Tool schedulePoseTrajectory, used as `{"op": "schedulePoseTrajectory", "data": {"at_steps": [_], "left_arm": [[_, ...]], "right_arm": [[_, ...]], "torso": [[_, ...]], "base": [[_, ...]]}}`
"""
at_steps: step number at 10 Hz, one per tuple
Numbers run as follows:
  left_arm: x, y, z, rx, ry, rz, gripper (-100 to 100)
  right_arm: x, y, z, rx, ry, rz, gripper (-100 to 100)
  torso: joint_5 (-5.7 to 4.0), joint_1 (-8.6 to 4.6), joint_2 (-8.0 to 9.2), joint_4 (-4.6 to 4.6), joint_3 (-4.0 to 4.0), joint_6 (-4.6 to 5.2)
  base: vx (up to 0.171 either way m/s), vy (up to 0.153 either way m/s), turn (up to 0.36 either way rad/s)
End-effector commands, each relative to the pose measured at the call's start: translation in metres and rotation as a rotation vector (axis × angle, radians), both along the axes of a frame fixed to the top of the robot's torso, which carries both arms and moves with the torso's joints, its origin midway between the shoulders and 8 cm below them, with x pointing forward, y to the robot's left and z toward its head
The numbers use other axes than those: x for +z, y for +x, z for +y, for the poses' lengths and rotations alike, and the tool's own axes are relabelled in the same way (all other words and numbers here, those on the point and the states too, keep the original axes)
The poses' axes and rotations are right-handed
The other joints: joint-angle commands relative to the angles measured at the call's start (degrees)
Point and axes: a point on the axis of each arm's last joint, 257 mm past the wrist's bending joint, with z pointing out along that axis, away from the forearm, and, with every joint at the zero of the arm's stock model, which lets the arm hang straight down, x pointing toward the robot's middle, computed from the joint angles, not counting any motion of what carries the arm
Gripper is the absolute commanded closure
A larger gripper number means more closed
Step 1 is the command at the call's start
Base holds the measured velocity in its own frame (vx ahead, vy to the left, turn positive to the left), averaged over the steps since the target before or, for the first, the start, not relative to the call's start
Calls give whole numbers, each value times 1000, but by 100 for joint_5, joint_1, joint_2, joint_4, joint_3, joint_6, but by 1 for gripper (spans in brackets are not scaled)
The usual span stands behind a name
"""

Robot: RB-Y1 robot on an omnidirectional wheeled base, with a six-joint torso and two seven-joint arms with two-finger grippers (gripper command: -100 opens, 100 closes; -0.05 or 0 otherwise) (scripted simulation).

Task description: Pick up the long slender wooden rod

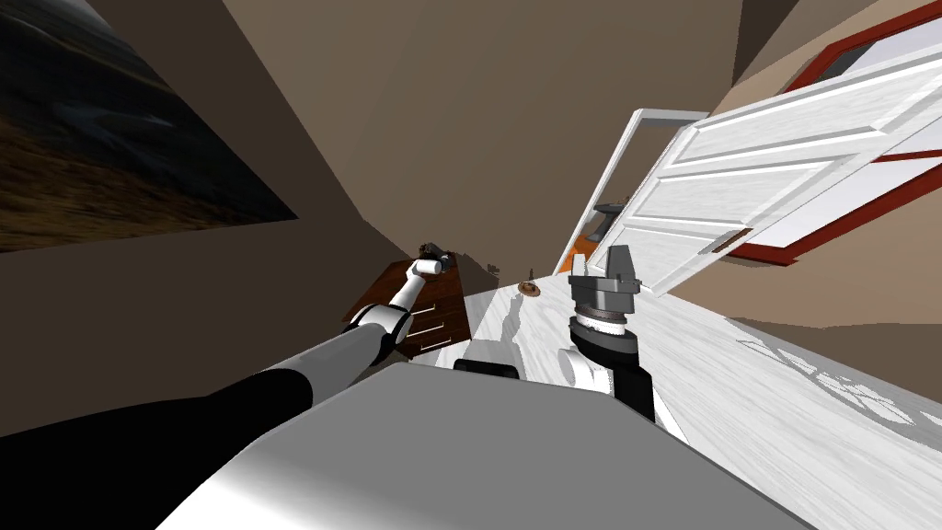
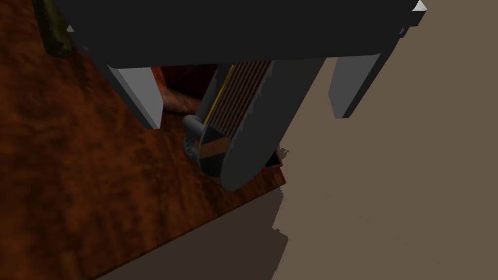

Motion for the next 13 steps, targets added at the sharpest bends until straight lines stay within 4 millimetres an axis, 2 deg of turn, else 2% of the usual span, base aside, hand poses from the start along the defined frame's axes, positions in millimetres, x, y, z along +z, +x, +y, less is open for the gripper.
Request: {"op": "schedulePoseTrajectory", "data": {"at_steps": [1,2,3,4,5,6,7,9,10,11,12,13], "left_arm": [[-2,0,17,32,-11,54,-100],[-17,-6,22,44,-10,100,-100],[-22,-10,22,45,-8,124,-100],[-21,-10,37,75,-22,158,-100],[-32,-16,40,83,-21,197,-100],[-34,-19,41,84,-20,211,-100],[-37,-22,59,123,-37,251,-100],[-45,-30,59,125,-35,296,-100],[-47,-37,76,163,-53,341,-100],[-55,-44,78,168,-52,376,-100],[-50,-48,92,199,-70,402,-100],[-63,-59,95,211,-72,455,-100]], "right_arm": [[0,0,0,0,0,0,0],[0,0,0,0,0,0,0],[0,0,0,0,0,0,0],[0,0,0,0,0,0,0],[0,0,0,0,0,0,0],[0,0,0,0,0,0,0],[0,0,0,0,0,0,0],[0,0,0,0,0,0,0],[0,0,0,0,0,0,0],[0,0,0,0,0,0,0],[0,0,0,0,0,0,0],[0,0,0,0,0,0,0]], "torso": [[0,0,0,0,0,0],[0,3,-3,0,-1,2],[1,3,-3,-1,-2,-1],[0,-4,-2,0,-1,-3],[-1,-1,-2,0,-1,1],[1,2,-3,-1,-2,-1],[0,-5,-4,-1,-2,-1],[1,2,-7,-1,-4,-2],[0,-5,-6,-1,-3,-2],[-1,1,-7,-1,-3,0],[2,4,-5,-2,-3,-2],[1,8,-8,-1,-4,-1]], "base": [[2,51,-143],[-1,48,-73],[-4,20,12],[-3,36,-91],[2,47,-87],[3,23,-18],[7,36,-140],[8,35,-19],[10,43,-103],[7,52,-65],[12,60,-79],[22,54,-59]]}}
